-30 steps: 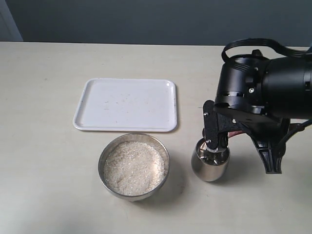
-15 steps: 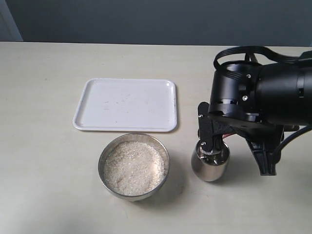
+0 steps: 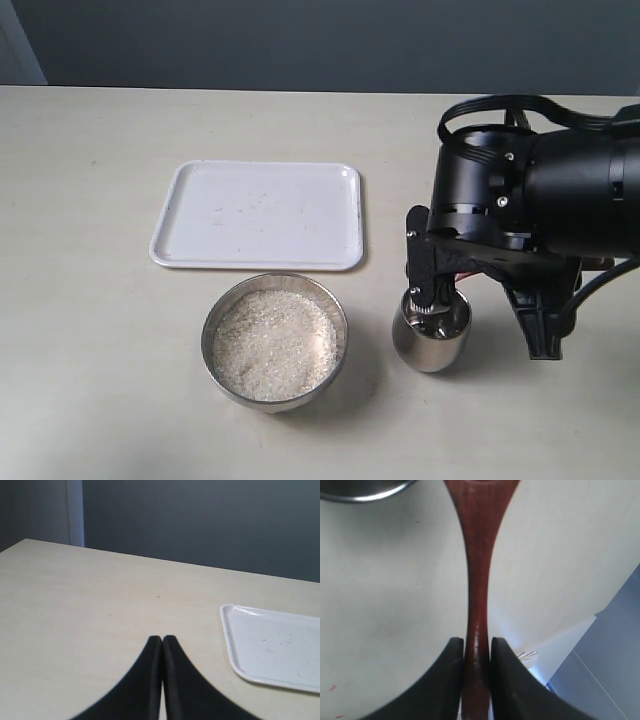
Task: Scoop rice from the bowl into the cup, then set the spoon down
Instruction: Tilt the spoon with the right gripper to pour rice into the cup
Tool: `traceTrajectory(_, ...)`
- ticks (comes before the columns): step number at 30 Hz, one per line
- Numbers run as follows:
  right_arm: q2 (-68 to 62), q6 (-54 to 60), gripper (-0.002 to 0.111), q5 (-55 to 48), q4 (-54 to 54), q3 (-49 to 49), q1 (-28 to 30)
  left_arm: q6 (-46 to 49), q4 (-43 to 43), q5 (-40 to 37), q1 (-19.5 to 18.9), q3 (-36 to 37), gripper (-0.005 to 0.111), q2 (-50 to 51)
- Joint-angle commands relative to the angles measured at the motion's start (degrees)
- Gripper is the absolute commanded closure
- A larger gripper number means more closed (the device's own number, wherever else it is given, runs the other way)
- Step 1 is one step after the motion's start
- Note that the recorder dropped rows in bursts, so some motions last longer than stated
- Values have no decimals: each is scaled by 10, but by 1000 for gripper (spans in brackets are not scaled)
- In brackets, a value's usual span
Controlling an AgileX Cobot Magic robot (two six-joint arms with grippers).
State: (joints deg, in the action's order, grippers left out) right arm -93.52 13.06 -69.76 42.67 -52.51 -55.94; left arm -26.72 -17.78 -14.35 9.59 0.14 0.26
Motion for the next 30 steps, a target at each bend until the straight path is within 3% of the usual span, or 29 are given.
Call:
traceTrajectory(1,0,-7,109,-2,5,3,-1,-1,1,6,2,-1,106,-3)
traceTrajectory(30,21,-52,109,-2,44,59,-3,0,1,6,2,-1,106,-3)
